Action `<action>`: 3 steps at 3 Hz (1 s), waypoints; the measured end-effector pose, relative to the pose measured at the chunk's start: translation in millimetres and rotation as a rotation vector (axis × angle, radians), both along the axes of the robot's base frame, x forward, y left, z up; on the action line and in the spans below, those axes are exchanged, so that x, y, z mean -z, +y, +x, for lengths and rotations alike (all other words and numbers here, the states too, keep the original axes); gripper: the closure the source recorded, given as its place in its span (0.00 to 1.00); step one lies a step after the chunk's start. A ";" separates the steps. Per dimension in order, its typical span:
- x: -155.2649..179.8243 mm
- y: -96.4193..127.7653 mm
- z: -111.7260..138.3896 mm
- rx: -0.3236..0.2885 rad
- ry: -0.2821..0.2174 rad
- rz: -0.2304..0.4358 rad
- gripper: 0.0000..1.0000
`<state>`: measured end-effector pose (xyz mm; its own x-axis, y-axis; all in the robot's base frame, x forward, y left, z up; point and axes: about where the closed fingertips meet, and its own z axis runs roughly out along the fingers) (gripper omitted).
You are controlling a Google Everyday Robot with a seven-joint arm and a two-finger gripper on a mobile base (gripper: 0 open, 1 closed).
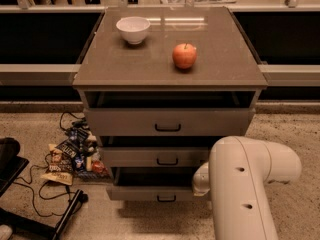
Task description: Open bottom drawer
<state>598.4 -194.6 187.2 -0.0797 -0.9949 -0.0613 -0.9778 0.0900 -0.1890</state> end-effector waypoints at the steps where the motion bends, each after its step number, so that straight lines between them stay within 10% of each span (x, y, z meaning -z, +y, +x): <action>1: 1.9 0.4 -1.8 -0.001 0.003 0.000 0.05; 3: 2.6 0.5 -2.4 -0.001 0.005 0.000 0.00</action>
Offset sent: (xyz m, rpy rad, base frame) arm -0.0011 0.0002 -0.0012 0.0001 0.0022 0.0003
